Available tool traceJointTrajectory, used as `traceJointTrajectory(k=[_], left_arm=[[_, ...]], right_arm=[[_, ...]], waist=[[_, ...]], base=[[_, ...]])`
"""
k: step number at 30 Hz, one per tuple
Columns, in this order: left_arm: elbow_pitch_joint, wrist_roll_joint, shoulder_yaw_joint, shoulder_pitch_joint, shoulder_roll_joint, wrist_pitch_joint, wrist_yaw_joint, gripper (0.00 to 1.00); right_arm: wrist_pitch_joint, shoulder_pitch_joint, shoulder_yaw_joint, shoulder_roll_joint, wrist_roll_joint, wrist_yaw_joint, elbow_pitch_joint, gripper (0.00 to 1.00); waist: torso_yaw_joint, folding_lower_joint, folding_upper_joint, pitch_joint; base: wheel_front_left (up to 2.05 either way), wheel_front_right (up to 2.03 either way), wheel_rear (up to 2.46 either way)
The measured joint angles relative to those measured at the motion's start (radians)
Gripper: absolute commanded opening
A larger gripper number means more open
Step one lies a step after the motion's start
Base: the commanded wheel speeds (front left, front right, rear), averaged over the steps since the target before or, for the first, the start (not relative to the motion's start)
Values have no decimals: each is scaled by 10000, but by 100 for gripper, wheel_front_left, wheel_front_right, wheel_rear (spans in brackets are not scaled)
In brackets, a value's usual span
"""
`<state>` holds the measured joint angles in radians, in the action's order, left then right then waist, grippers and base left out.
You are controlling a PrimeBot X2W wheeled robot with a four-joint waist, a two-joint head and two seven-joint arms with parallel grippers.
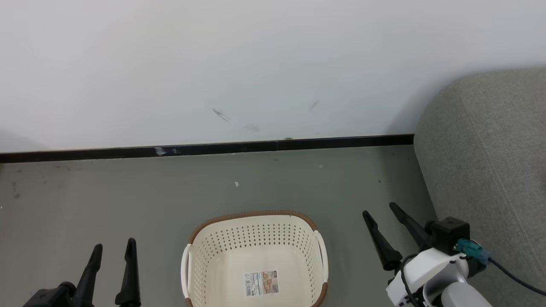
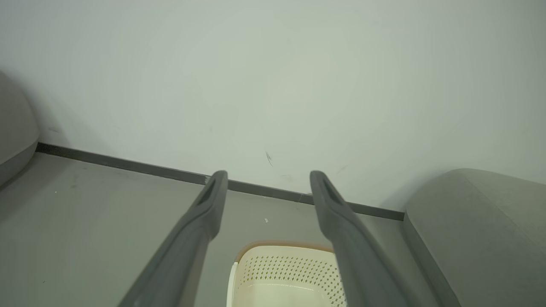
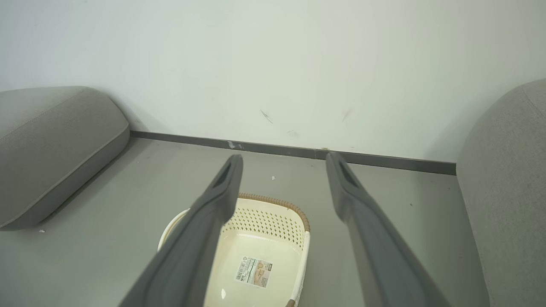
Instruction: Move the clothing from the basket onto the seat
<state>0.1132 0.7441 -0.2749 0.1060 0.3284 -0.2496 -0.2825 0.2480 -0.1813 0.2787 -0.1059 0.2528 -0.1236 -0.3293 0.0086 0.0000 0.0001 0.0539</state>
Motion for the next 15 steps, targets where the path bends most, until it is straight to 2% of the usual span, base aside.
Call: traceJointTrajectory(k=[6,13,14,15], left_arm=[[-178,-19,-130,104,-15,0,280,100],[-311,-69,-155,295,-10,0,401,100],[-412,-52,-182,313,-67,19,397,0],[-529,-50,-236,331,-169,21,397,0]], right_arm=[[0,454,-109,88,-65,2,84,100],[0,841,-209,163,-84,2,251,100],[-12,936,-186,184,-73,4,203,0],[-13,1025,-153,199,-67,6,100,0]], waist=[[193,0,0,-285],[315,0,0,-537],[316,0,0,-553],[316,0,0,-553]], base=[[0,0,0],[0,0,0],[0,0,0],[0,0,0]])
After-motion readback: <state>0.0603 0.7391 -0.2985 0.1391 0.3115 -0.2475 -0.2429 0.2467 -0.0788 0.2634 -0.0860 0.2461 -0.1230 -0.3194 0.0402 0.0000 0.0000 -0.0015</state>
